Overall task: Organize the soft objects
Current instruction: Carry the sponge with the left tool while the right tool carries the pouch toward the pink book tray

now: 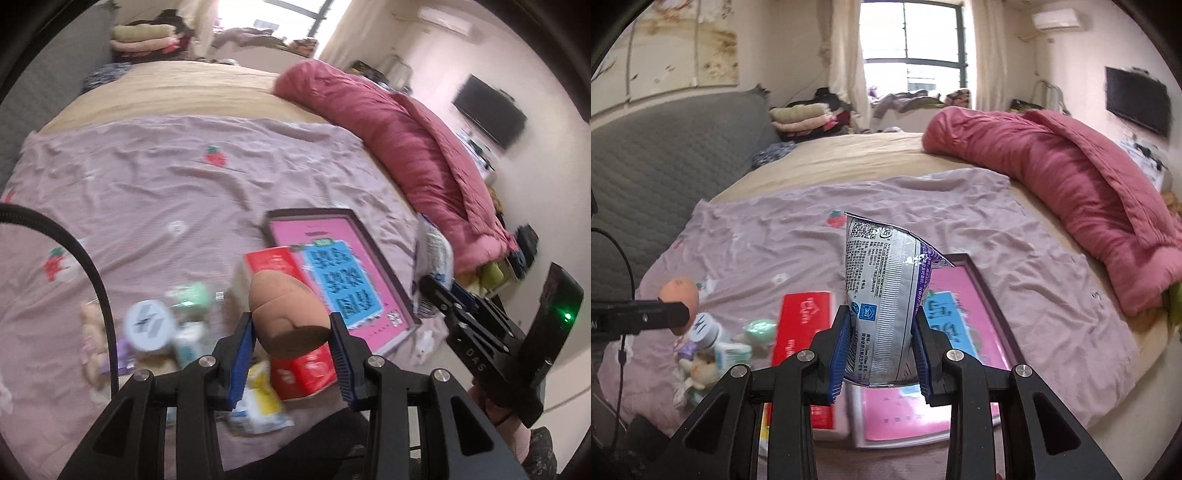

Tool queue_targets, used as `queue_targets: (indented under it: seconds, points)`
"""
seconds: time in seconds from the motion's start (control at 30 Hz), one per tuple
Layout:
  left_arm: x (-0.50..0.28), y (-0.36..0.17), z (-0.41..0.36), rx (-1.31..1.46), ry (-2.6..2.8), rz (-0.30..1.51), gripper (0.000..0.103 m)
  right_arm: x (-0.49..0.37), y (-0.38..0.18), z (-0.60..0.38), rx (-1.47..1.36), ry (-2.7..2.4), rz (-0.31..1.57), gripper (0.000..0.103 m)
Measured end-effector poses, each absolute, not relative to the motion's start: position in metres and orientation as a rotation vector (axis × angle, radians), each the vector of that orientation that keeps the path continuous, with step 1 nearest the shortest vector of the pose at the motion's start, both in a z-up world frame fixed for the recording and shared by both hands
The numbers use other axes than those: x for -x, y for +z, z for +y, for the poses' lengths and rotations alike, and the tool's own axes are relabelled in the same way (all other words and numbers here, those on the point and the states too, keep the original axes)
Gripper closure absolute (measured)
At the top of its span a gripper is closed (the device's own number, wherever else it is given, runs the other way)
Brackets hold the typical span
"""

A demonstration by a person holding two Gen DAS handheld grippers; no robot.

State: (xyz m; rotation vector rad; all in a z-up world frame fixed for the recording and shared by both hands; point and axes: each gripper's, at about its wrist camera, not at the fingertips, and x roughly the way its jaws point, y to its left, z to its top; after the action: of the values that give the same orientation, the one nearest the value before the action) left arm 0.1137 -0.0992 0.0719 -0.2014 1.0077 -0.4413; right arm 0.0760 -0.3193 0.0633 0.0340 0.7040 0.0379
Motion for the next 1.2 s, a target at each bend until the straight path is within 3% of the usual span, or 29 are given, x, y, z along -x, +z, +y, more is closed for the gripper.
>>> queue_targets:
  seconds: [0.37,0.8,1.2]
  points:
    - [-0.128,0.069,-0.196,0.07,-0.551,1.036,0.063,-0.071,0.049,-0.378,-0.098,-0.037,0.709,0.071]
    - [-0.153,0.009,-0.29,-0.097,-0.615,1.146,0.063,-0.078,0.014,-0.43,-0.108,-0.073,0.781,0.071]
    - [-0.151,-0.035,-0.311,-0.193,-0.642,1.245,0.063,-0.107,-0.043,-0.432,-0.079,0.013,0.923,0.071]
